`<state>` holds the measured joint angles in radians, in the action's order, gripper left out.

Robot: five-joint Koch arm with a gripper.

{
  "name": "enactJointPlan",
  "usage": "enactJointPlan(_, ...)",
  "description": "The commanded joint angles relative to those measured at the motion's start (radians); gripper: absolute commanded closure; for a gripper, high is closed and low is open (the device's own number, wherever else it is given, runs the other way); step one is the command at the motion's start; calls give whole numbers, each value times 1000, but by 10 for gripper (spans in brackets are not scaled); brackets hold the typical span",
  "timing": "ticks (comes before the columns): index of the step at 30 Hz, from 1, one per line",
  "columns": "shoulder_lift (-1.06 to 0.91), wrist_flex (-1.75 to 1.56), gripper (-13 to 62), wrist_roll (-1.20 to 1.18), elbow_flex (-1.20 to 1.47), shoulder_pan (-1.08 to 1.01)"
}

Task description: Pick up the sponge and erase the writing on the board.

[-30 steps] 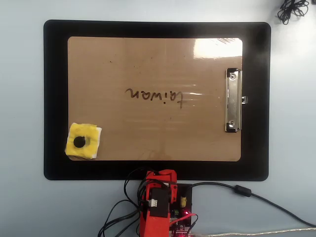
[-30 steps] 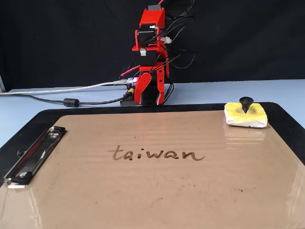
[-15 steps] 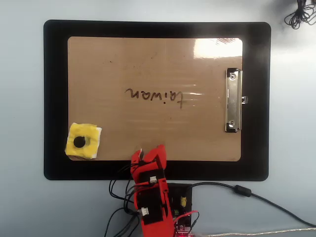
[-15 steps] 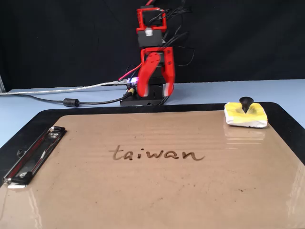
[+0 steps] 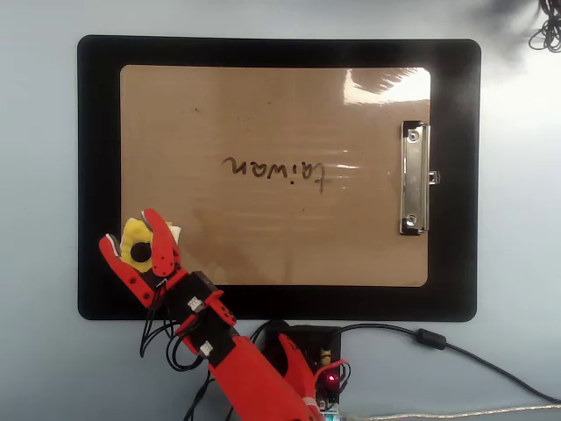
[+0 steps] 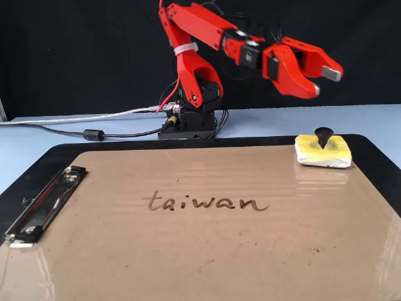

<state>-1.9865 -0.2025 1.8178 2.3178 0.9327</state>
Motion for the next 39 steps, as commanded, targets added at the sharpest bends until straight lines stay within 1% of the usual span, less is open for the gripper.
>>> enactJointPlan(1,9,-112,172,-69,3,28)
enactJointPlan(4,91,-120,171,-117,17,51)
enactJointPlan(11,179,-129,172,-118,54,147)
enactJointPlan(14,210,-175,172,-118,69,156)
enactJointPlan(20,331,-305,172,-121,71,179)
enactJointPlan(31,350,-301,172,-183,155,176)
enactJointPlan(37,411,-308,173,-193,146,176)
enactJointPlan(39,430,-310,185,-210,146,176)
